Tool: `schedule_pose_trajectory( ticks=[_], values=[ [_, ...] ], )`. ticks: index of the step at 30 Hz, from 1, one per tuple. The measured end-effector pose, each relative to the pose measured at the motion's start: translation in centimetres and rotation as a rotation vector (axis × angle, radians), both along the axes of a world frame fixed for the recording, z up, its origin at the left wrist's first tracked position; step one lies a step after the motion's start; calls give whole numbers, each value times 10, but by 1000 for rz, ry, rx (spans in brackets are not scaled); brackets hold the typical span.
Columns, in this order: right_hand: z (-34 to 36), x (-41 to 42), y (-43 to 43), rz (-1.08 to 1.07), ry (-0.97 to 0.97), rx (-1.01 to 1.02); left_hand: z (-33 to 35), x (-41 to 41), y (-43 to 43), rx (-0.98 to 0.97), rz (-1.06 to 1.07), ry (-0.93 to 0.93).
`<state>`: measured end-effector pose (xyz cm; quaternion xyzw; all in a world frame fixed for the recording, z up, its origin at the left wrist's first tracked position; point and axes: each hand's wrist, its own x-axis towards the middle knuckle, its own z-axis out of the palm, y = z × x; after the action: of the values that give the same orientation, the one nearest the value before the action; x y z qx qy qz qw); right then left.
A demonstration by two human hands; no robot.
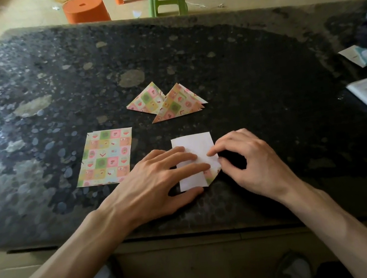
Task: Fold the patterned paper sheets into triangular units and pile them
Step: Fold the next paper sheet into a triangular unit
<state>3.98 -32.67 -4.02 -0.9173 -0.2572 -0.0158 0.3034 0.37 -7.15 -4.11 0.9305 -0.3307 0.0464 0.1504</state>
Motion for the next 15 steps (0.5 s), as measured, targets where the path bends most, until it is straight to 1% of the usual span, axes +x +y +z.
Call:
schedule_pose_trajectory(
  ticks=[3,7,15],
  values=[
    [8,-3,-8,73,78,-28,-2,0,-1,-12,-2,-51],
    [11,-6,-14,116,80,-78,-3,1,-2,3,2,-91],
    [4,-5,-14,102,45,-45,-3,-1,-2,-11,30,-15]
  ],
)
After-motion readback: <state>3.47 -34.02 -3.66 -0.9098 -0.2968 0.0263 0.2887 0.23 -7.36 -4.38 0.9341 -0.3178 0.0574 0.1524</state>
